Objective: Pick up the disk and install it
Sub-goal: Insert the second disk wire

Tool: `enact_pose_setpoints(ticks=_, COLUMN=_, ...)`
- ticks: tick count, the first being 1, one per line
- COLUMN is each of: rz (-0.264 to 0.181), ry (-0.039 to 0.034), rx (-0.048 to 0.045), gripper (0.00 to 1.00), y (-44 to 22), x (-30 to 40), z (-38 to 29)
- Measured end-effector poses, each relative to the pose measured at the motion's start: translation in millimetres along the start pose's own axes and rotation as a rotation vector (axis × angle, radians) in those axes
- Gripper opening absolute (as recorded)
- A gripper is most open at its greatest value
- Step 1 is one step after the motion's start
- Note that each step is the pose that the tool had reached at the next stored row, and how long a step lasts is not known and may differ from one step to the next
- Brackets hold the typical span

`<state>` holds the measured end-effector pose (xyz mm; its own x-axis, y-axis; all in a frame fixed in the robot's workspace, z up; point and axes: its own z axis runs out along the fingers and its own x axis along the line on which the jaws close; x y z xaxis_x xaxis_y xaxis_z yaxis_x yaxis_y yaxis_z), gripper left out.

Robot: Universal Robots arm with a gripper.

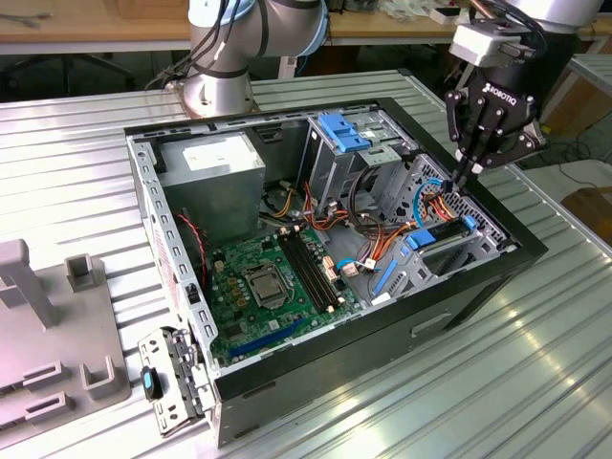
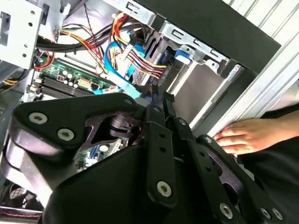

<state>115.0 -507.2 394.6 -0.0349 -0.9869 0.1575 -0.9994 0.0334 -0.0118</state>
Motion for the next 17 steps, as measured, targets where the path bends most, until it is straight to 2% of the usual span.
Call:
enact_pose_setpoints(ticks=2, rz=0.000, ry=0.0003, rx=0.0001, gripper=0.18, y=0.4, x=-7.2, z=-1.0)
enact_pose_setpoints(ticks=4, rz=0.000, ry=0.0023, rx=0.0001, gripper=0.18, y=0.7, x=-11.6, z=-1.5)
enact_pose_setpoints(ticks=6, rz=0.000, ry=0.0087, rx=0.0003, gripper=0.19, y=1.9, x=-11.6, z=-0.9)
enact_pose_setpoints(ticks=7, rz=0.000, ry=0.0111, rx=0.0004, gripper=0.25, y=2.7, x=-11.7, z=-0.8)
enact_pose_setpoints(ticks=10, rz=0.000, ry=0.0188, rx=0.0008, gripper=0.27, y=4.1, x=-12.5, z=2.1)
enact_pose_setpoints(ticks=11, rz=-0.001, ry=0.0195, rx=0.0008, gripper=0.27, y=4.1, x=-12.9, z=3.2)
enact_pose_setpoints(ticks=12, rz=-0.001, ry=0.0195, rx=0.0008, gripper=0.33, y=4.5, x=-14.4, z=6.0)
enact_pose_setpoints(ticks=14, rz=-0.001, ry=0.0208, rx=0.0009, gripper=0.33, y=5.5, x=-18.6, z=9.1)
enact_pose_setpoints(ticks=17, rz=-0.001, ry=0.0234, rx=0.0012, gripper=0.33, y=5.6, x=-19.0, z=11.8)
